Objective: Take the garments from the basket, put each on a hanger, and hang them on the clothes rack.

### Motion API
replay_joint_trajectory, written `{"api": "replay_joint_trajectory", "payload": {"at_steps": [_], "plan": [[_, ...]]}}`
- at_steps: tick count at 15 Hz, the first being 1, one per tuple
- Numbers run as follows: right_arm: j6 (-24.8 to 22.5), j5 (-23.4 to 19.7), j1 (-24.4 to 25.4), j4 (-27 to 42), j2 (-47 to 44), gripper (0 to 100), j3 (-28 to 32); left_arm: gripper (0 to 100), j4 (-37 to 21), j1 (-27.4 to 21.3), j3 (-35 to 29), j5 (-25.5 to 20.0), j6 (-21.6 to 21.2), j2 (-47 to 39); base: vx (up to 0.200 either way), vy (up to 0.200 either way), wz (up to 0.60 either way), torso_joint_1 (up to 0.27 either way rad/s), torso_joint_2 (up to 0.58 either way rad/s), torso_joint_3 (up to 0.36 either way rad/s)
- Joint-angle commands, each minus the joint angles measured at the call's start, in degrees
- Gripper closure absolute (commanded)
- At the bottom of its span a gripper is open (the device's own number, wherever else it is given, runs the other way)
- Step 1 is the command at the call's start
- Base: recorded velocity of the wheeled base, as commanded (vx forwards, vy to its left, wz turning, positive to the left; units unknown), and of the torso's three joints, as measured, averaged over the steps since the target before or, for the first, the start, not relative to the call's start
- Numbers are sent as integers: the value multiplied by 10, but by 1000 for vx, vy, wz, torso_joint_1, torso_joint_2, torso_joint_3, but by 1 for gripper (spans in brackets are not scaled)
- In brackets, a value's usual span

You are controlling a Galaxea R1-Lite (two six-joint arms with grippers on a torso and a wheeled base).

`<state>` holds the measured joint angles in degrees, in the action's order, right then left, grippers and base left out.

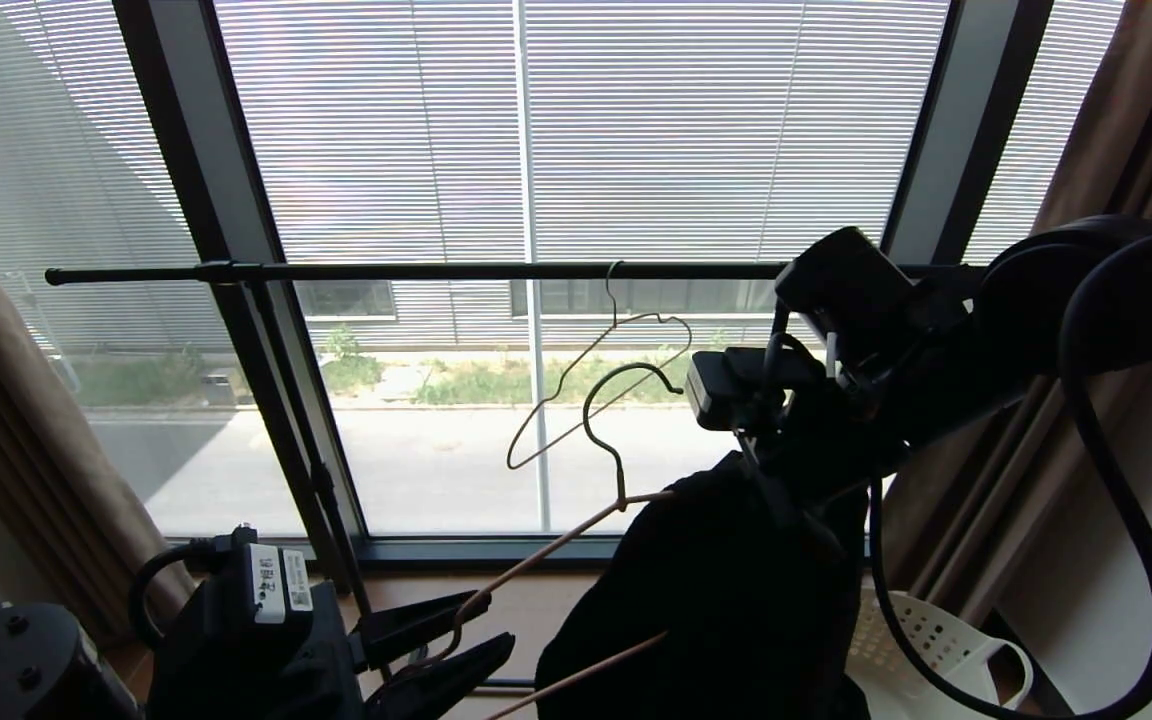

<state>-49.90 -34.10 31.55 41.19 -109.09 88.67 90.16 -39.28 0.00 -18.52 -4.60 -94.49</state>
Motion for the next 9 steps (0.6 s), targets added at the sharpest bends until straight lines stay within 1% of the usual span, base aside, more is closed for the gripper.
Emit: {"api": "replay_joint_trajectory", "payload": {"at_steps": [1,4,5,6,7,8,9], "plan": [[1,0,-1,-1,3,100,0,0,-2,0,0,0,0,-1,0,0,0,0,0,0],[-1,1,-1,-1,4,100,-3,0,-2,3,0,0,-2,-2,0,0,0,0,0,0],[-1,1,-1,-1,5,100,-6,0,-2,12,0,0,-3,-2,0,0,0,0,0,0],[-1,1,-2,-1,8,100,-8,0,-2,24,0,0,-4,-1,0,0,0,0,0,0],[-1,2,-5,-1,17,100,-16,0,-2,48,0,-1,-5,-2,0,0,0,0,0,0],[-1,2,-5,-1,18,100,-17,0,-2,52,0,-1,-5,-2,0,0,0,0,0,0],[-1,3,-15,-1,31,100,-28,0,-2,79,-4,-2,-4,1,0,0,0,0,0,0]]}}
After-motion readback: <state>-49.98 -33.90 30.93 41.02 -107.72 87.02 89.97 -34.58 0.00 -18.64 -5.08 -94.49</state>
